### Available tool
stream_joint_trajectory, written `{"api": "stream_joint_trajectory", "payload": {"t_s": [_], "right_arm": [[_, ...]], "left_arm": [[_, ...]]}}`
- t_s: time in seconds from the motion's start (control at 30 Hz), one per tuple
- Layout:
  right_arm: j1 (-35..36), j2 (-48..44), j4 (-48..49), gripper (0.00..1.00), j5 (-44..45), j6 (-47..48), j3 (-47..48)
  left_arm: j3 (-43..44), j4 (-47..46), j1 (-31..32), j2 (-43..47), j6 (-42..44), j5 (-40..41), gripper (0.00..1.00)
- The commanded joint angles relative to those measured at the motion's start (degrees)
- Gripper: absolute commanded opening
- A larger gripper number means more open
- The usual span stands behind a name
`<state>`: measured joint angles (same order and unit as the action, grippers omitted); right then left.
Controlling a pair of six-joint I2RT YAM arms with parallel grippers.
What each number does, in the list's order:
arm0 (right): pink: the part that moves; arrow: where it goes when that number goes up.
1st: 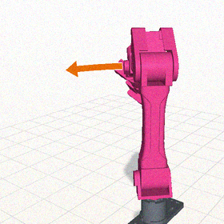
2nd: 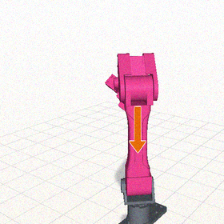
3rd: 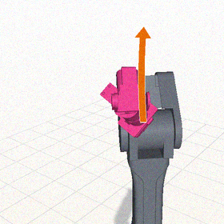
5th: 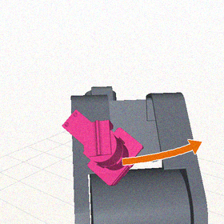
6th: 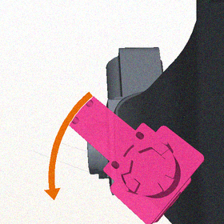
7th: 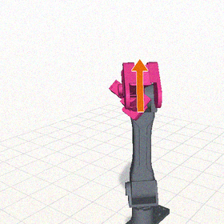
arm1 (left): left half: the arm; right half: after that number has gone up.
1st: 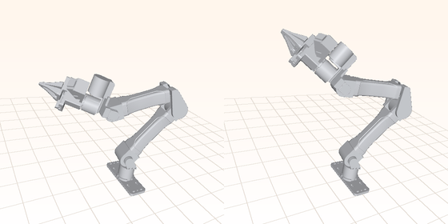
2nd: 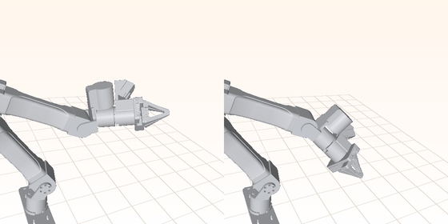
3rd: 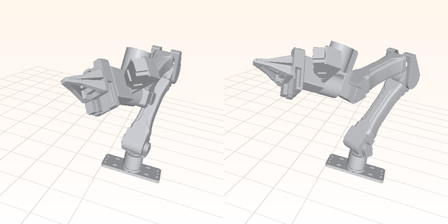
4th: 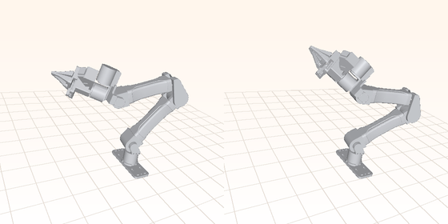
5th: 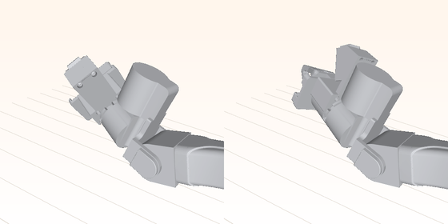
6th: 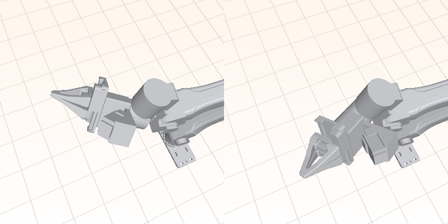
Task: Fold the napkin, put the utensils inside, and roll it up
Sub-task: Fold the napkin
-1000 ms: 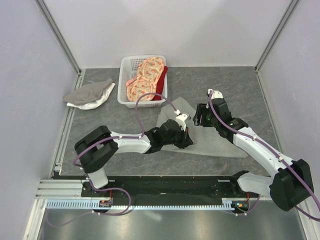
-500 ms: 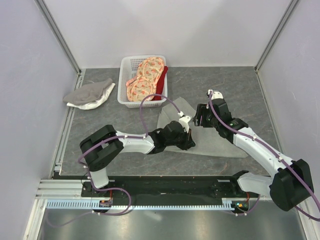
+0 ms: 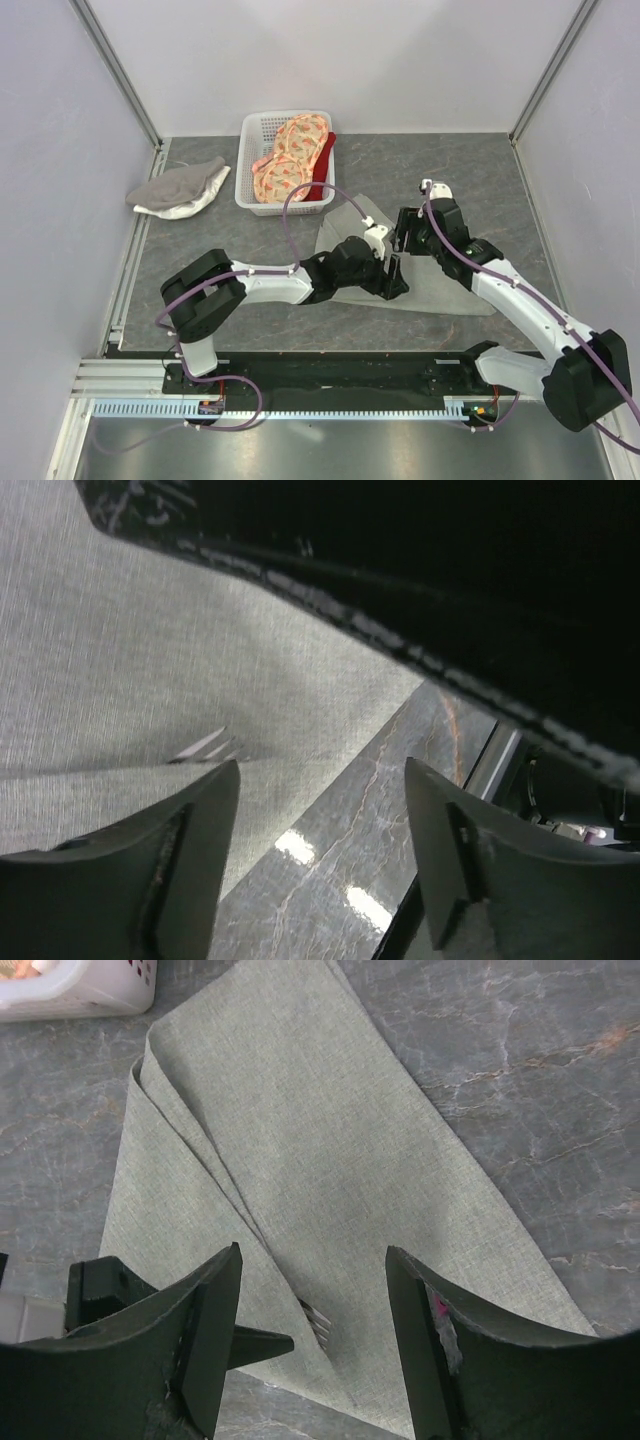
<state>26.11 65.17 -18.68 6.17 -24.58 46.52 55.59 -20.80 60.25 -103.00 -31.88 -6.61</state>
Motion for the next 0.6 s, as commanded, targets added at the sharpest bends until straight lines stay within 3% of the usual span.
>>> {"api": "stream_joint_trajectory", "payload": {"t_s": [0.0,0.07,0.23,0.43,0.47,0.57], "right_arm": [[-1.8,-3.7,-1.4,0.68,-0.2,-1.3,0.5],[-3.2,-5.2,-2.4,0.69,-1.1,-1.7,0.3],[-7.4,-8.0,-5.8,0.71,-3.5,-3.0,-1.0],[-15.3,-11.5,-15.3,0.78,-4.5,-6.1,-4.6],[-17.6,-12.1,-16.4,0.79,-4.9,-6.6,-5.2],[-23.1,-14.2,-18.8,0.79,-9.7,-10.1,-9.3]], "left_arm": [[3.6,0.8,0.3,3.0,2.4,-0.7,0.79],[4.6,3.3,0.2,4.5,3.1,0.6,0.83],[5.8,20.2,-3.2,13.9,2.2,5.2,0.88],[2.4,36.3,-19.4,30.8,5.3,-3.3,0.96],[2.7,38.3,-24.9,32.1,6.4,-5.2,0.96],[3.9,44.6,-33.4,34.4,10.8,-9.4,0.97]]}}
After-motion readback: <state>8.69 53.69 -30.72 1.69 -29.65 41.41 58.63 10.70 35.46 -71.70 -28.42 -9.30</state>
